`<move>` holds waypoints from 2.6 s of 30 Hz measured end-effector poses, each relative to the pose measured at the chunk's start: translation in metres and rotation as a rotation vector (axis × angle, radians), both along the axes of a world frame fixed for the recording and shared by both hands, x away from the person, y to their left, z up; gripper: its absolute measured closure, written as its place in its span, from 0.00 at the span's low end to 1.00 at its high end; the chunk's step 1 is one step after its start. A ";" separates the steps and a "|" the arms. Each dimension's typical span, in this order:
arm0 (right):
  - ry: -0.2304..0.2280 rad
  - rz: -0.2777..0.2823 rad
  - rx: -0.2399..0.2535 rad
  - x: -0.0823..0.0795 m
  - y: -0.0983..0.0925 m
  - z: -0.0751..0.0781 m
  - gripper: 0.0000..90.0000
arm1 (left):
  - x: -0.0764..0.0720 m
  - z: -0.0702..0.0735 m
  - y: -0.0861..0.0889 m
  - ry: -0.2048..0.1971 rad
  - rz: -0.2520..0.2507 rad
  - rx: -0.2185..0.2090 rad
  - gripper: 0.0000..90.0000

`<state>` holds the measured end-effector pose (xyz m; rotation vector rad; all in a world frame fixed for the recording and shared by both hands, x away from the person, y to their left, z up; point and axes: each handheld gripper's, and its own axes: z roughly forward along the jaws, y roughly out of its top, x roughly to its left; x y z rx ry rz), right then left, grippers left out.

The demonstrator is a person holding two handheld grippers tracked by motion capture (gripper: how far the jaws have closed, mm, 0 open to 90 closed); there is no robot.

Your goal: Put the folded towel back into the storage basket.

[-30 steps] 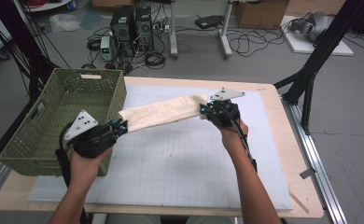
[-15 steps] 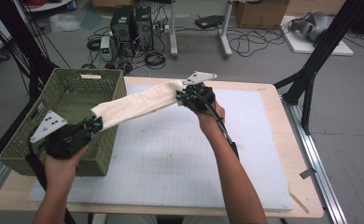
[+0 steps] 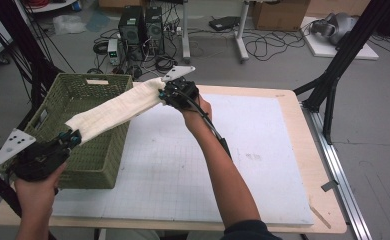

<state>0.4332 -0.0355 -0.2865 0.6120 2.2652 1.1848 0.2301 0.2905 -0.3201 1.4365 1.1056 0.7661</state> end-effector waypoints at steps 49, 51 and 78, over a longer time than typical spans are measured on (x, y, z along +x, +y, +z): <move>0.023 0.024 -0.033 0.054 0.169 -0.031 0.51 | -0.016 -0.012 0.086 0.010 0.344 -0.035 0.41; 0.021 0.030 -0.031 0.053 0.167 -0.029 0.51 | -0.020 -0.006 0.086 -0.013 0.341 -0.043 0.41; 0.053 0.104 0.086 0.003 0.031 -0.030 0.23 | 0.005 -0.006 0.035 -0.015 -0.048 -0.140 0.24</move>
